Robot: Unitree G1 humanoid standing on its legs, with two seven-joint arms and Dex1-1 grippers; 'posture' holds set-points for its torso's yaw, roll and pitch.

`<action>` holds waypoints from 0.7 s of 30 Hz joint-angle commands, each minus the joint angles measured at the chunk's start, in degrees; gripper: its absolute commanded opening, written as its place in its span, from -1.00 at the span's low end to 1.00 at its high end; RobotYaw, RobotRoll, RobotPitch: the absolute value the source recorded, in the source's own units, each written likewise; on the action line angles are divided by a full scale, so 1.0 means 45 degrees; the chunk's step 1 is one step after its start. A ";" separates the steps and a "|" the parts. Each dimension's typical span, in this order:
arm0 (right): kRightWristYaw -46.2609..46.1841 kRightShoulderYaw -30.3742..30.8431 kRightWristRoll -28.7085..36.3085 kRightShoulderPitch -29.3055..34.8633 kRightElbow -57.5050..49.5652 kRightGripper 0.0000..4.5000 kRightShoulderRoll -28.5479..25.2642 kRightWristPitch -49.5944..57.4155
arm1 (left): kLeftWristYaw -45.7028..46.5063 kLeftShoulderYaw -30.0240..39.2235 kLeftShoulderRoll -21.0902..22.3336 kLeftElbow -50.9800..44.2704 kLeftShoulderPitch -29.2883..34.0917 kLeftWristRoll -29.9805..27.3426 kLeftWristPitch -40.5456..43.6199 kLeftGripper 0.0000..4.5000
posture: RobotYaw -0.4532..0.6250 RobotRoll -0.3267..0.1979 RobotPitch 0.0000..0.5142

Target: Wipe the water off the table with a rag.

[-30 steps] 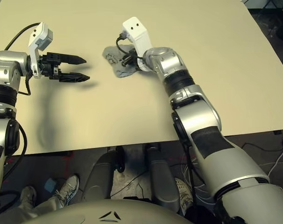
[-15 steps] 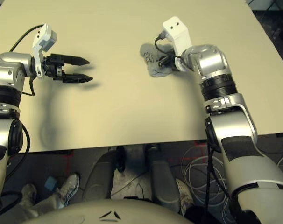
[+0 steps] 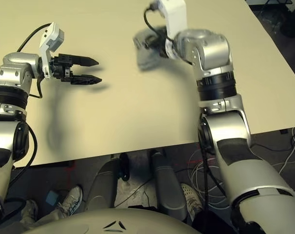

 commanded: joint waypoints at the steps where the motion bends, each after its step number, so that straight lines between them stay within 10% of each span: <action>1: 0.0031 0.0361 0.0057 0.0778 -0.0009 -0.98 -0.0028 0.0256 | -0.0078 -0.0103 0.0016 0.0222 -0.0015 0.0193 -0.0055 1.00 | -0.34 0.25 0.16; 21: 0.1390 0.1611 -0.1502 0.1427 0.4159 -0.98 -0.4232 -0.1341 | -0.0090 -0.0069 0.0139 0.0125 0.0132 0.0182 0.0021 1.00 | -0.32 0.25 0.18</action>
